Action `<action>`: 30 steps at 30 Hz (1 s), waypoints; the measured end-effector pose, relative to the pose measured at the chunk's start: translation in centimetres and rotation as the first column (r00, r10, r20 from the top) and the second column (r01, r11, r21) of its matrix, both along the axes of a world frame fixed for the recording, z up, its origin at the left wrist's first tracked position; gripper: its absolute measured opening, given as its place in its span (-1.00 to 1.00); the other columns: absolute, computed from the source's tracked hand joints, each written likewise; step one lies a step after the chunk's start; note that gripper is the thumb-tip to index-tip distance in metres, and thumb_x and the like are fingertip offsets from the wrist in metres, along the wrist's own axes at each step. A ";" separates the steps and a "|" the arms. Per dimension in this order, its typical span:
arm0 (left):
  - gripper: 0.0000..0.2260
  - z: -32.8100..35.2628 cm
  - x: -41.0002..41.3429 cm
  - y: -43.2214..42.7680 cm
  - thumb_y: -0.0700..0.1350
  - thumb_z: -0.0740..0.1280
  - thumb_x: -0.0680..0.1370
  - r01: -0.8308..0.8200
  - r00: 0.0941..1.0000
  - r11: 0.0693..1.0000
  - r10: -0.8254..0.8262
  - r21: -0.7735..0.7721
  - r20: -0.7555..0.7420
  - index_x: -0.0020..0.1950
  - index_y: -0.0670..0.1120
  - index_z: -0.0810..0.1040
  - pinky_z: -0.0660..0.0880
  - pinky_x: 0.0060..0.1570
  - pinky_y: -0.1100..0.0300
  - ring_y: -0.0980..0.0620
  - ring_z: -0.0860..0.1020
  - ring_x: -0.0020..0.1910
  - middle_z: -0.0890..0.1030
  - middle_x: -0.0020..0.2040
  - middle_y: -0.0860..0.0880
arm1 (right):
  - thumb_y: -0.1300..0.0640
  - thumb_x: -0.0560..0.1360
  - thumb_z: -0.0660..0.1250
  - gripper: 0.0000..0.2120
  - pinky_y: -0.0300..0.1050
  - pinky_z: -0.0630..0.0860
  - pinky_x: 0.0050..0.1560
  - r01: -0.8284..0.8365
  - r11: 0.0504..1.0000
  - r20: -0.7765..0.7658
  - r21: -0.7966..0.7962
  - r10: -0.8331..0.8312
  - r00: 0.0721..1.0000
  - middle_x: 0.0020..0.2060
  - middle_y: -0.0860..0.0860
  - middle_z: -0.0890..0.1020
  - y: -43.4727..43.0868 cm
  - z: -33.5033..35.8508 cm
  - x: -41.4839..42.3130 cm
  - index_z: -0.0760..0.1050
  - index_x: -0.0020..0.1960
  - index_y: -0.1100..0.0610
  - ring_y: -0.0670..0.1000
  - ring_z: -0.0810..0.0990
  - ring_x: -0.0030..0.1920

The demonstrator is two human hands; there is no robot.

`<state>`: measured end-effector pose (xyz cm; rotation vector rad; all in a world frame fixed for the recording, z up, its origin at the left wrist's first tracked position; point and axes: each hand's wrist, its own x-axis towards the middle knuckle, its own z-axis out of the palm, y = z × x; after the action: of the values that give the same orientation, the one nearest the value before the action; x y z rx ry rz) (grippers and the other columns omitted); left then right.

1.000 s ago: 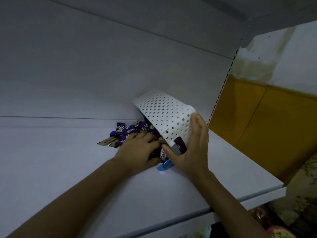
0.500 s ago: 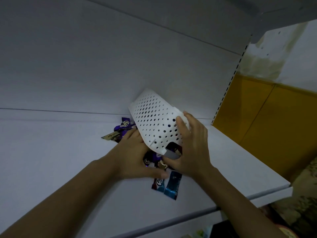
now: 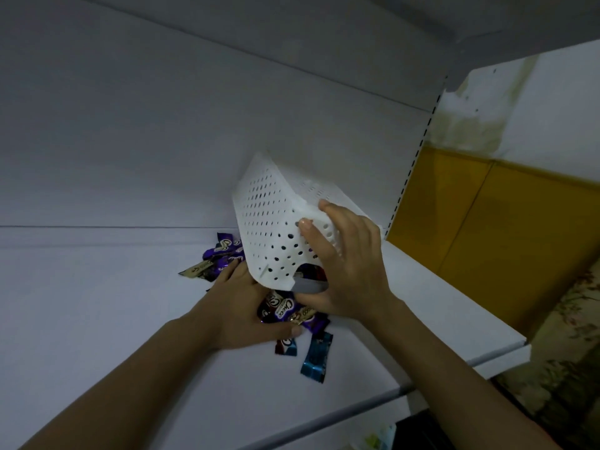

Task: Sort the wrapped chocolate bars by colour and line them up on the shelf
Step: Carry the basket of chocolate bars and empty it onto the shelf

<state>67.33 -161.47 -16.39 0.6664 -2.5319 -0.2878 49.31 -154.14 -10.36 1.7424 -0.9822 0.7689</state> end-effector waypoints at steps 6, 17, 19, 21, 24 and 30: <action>-0.17 -0.2 0.3 0.2 0.51 0.18 0.36 -0.056 0.996 0.998 0.059 -0.039 0.067 0.54 0.19 0.08 0.11 0.47 -0.03 0.10 0.07 0.51 0.09 0.55 0.15 | -0.24 0.34 0.37 -0.26 0.12 0.33 0.21 -0.021 1.000 0.080 0.018 0.020 0.997 0.31 0.21 0.34 0.2 0.2 -0.3 0.24 0.36 0.11 0.21 0.42 0.29; 0.03 -0.2 0.4 0.4 0.65 -0.12 0.18 -0.142 0.974 0.990 0.142 -0.013 0.176 0.56 0.18 0.02 -0.05 0.47 -0.07 0.01 -0.01 0.54 0.04 0.58 0.05 | -0.26 0.34 0.39 -0.17 0.11 0.33 0.26 0.142 0.989 0.411 0.043 -0.147 0.900 0.32 0.23 0.36 0.9 0.7 -4.3 0.16 0.43 0.10 0.19 0.36 0.31; 0.01 -0.2 0.5 0.3 0.64 -0.08 0.19 -0.143 0.976 0.990 0.142 -0.003 0.168 0.56 0.18 0.02 -0.04 0.47 -0.10 -0.01 0.00 0.54 0.05 0.58 0.05 | -0.22 0.36 0.38 -0.19 0.14 0.32 0.33 0.071 0.995 0.606 0.076 -0.102 0.789 0.36 0.18 0.32 1.1 0.6 -5.2 0.13 0.47 0.03 0.14 0.31 0.37; -0.03 -0.2 0.4 0.3 0.62 -0.06 0.22 -0.147 0.974 0.989 0.147 -0.013 0.172 0.55 0.19 0.02 -0.04 0.47 -0.09 0.00 0.00 0.54 0.04 0.57 0.06 | -0.17 0.38 0.40 -0.20 -0.09 0.25 0.40 -0.004 0.999 0.743 0.046 -0.032 0.668 0.38 0.11 0.30 1.3 0.2 -6.1 0.11 0.49 0.02 -0.01 0.26 0.40; -0.03 -0.4 0.4 0.2 0.62 -0.07 0.22 -0.150 0.974 0.989 0.150 -0.011 0.172 0.55 0.20 0.00 -0.05 0.47 -0.06 0.03 -0.01 0.54 0.03 0.58 0.07 | -0.09 0.40 0.44 -0.22 -0.52 0.17 0.27 -0.014 1.000 0.893 -0.027 0.031 0.448 0.36 -0.03 0.28 1.3 -0.4 -7.3 0.15 0.49 0.07 -0.24 0.23 0.33; -0.02 -0.4 0.4 0.2 0.63 -0.10 0.20 -0.158 0.971 0.987 0.159 -0.022 0.180 0.55 0.21 -0.02 -0.04 0.47 -0.05 0.04 -0.02 0.54 0.01 0.58 0.09 | -0.08 0.41 0.44 -0.26 0.05 0.57 0.12 0.103 0.973 0.896 -0.205 0.229 -0.380 0.28 0.05 0.44 1.2 -0.4 -10.4 0.17 0.46 0.05 0.06 0.52 0.19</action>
<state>67.69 -161.24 -16.75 0.9245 -2.6292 -0.1672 38.86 -152.99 -10.73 0.3332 -1.7309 2.6432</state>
